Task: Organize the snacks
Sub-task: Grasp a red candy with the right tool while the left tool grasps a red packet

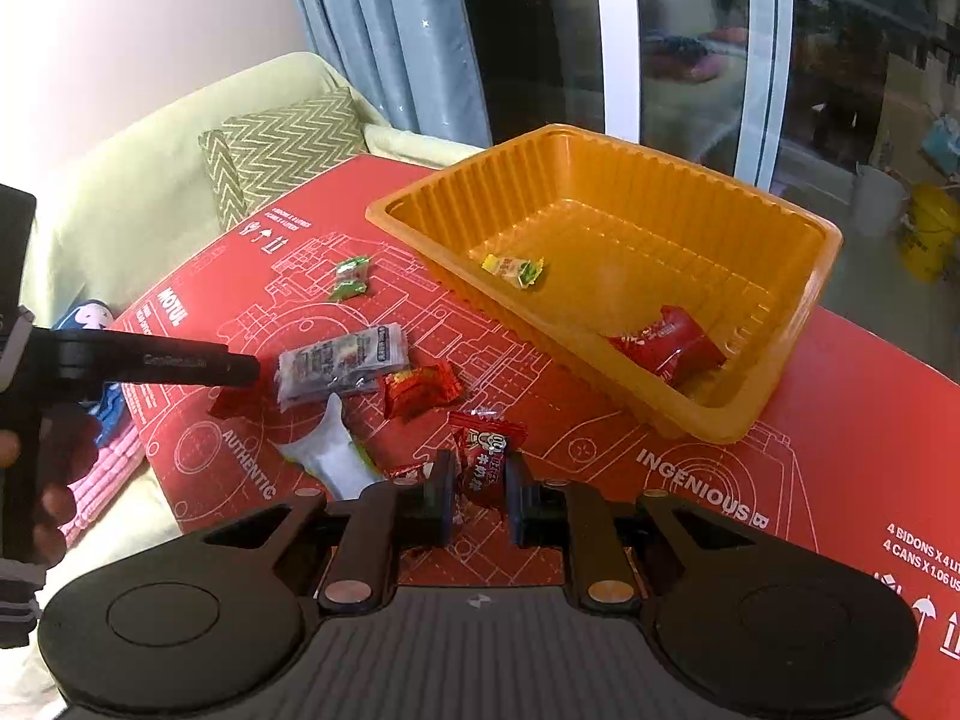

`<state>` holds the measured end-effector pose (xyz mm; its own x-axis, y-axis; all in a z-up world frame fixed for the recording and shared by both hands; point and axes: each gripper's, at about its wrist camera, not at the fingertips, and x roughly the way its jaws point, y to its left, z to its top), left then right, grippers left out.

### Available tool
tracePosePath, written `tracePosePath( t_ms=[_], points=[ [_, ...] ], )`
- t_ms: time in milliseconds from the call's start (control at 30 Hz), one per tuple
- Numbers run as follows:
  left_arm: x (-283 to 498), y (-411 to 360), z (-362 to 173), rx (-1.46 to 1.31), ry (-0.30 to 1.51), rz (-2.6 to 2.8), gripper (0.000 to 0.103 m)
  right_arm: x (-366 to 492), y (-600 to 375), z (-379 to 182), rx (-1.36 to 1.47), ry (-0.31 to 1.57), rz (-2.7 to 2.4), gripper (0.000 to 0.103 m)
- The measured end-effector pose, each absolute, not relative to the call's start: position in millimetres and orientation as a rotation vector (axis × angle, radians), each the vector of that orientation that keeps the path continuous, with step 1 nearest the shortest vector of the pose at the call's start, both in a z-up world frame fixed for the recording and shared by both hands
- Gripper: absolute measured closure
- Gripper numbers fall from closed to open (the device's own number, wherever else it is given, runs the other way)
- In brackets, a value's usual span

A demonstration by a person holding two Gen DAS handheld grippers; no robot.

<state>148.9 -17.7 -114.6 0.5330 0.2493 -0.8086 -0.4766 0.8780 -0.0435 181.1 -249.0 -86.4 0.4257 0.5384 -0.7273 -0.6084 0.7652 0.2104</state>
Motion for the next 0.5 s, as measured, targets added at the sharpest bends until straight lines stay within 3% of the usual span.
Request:
tracePosePath(
  t_ms=[500],
  points=[
    [158.0,-11.6,-130.6,-0.26,0.956,0.419,0.057,192.3,-241.7,-91.5,-0.088,0.89,0.714,0.086]
  ],
)
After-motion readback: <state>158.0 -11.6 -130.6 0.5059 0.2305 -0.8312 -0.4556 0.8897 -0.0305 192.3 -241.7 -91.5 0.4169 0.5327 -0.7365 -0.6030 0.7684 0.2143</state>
